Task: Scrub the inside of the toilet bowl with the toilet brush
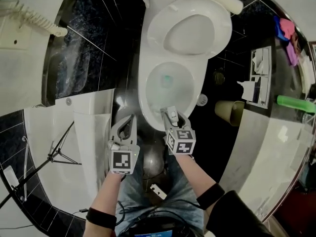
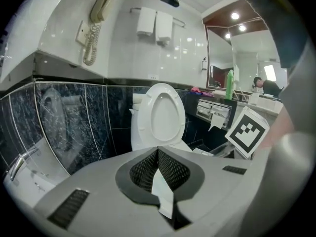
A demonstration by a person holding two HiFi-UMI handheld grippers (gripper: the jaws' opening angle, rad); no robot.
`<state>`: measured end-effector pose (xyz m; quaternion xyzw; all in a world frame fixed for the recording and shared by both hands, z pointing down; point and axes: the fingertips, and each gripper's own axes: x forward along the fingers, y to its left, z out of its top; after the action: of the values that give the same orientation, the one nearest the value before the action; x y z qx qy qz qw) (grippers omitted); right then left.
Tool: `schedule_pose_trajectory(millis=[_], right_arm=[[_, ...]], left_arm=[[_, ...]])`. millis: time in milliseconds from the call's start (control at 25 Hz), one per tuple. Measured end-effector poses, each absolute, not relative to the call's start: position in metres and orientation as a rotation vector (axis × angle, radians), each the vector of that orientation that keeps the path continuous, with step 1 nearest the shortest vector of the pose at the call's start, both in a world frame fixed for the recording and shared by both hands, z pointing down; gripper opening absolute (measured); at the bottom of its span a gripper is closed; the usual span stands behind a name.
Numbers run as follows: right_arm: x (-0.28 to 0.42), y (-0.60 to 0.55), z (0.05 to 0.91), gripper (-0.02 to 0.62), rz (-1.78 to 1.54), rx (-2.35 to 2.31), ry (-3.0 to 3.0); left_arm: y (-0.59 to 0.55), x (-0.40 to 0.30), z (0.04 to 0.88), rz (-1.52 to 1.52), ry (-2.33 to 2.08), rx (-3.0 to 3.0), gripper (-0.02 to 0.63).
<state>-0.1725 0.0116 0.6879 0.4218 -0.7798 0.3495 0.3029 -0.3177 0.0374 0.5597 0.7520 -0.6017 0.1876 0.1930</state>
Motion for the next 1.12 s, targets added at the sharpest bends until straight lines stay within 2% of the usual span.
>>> schedule_pose_trajectory(millis=[480, 720, 1120], right_arm=[[-0.208, -0.075, 0.700, 0.199, 0.913, 1.251, -2.173], [-0.198, -0.103, 0.693, 0.201, 0.853, 1.316, -2.173], [-0.153, -0.097, 0.594, 0.204, 0.602, 1.249, -2.244]], left_arm=[[0.034, -0.342, 0.570, 0.539, -1.712, 2.098, 0.003], [0.024, -0.339, 0.564, 0.531, -1.705, 2.118, 0.003], [0.012, -0.303, 0.503, 0.524, -1.665, 2.178, 0.003]])
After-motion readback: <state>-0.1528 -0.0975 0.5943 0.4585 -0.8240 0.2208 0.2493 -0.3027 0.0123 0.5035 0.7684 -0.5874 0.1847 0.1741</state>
